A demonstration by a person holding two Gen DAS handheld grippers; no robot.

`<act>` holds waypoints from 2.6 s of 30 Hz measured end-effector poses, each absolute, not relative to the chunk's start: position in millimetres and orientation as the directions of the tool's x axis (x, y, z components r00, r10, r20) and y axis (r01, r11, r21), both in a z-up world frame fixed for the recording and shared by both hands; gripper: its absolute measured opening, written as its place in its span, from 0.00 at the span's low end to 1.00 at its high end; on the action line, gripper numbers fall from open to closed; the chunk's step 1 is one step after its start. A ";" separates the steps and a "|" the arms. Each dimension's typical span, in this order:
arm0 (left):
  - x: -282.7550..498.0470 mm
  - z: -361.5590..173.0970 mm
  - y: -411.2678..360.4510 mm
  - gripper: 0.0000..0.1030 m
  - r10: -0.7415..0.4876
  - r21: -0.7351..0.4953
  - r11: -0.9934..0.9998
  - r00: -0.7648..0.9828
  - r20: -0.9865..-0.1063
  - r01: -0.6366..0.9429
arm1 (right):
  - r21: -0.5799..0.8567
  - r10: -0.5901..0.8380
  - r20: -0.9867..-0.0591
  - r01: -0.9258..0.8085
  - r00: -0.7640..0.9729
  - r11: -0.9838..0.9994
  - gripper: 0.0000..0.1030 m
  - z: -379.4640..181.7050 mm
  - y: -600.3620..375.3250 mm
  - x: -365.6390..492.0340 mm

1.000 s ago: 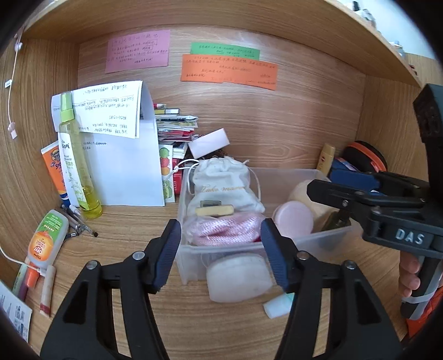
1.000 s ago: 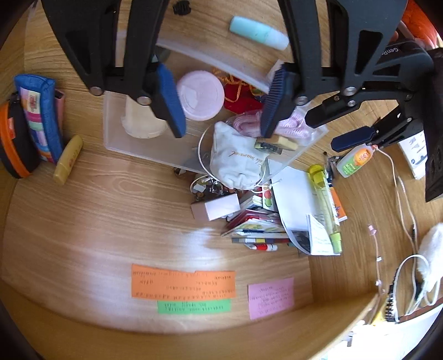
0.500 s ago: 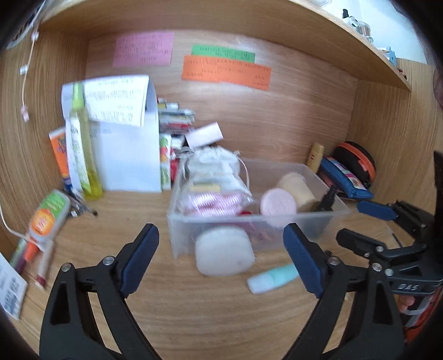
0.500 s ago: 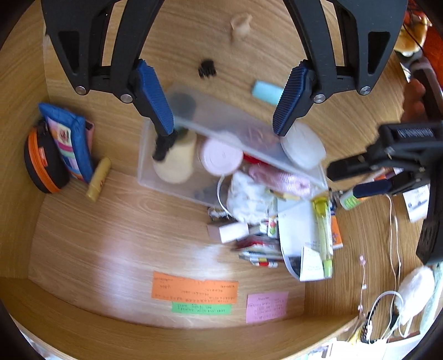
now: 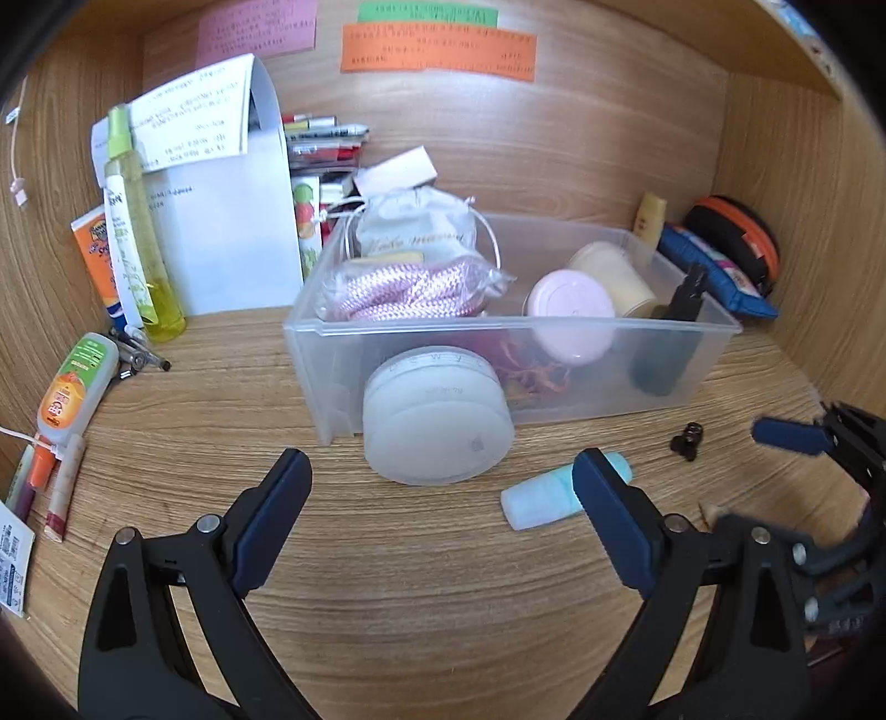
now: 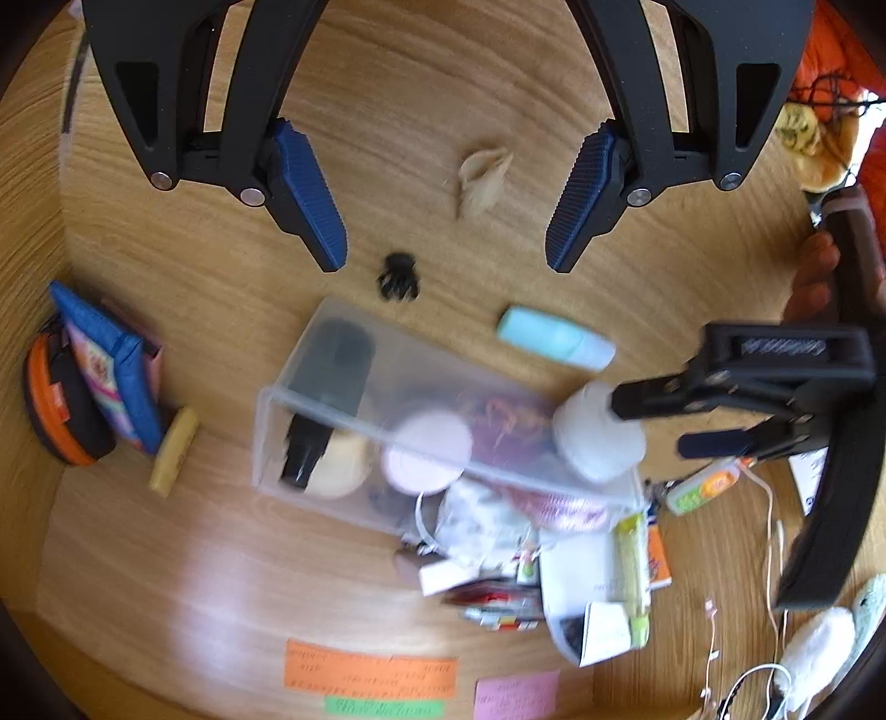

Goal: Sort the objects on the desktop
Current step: 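Move the right gripper toward the beige seashell while the left approaches the white round tub, then grasp the beige seashell with the right gripper while the left grasps the white round tub, then lift and carry the seashell and white tub over the clear box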

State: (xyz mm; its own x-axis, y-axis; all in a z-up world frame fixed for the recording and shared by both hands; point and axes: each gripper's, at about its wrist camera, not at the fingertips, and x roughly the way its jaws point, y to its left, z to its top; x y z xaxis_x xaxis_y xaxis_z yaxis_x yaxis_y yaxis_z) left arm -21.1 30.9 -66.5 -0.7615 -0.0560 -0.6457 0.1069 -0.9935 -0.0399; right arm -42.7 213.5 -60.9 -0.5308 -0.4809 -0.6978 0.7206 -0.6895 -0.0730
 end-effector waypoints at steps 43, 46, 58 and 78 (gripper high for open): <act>-58.5 -79.2 5.7 0.63 0.011 -0.209 -0.959 -0.709 -0.705 0.192 | -0.003 -0.521 -0.750 0.790 -0.408 -0.613 0.16 -80.1 217.8 -36.6; -55.5 -77.7 5.6 0.63 0.018 -0.214 -0.959 -0.718 -0.696 0.183 | 0.025 -0.534 -0.748 0.788 -0.394 -0.616 0.16 -78.8 219.4 -40.2; -37.6 -64.0 10.5 0.63 0.016 -0.205 -0.968 -0.778 -0.628 0.145 | 0.096 -0.586 -0.704 0.763 -0.402 -0.639 0.16 -63.7 230.6 -45.2; -14.1 -6.9 -12.8 0.63 0.025 -0.183 -0.980 -0.853 -0.521 0.082 | 0.031 -0.625 -0.597 0.764 -0.503 -0.644 0.16 6.3 205.3 -63.9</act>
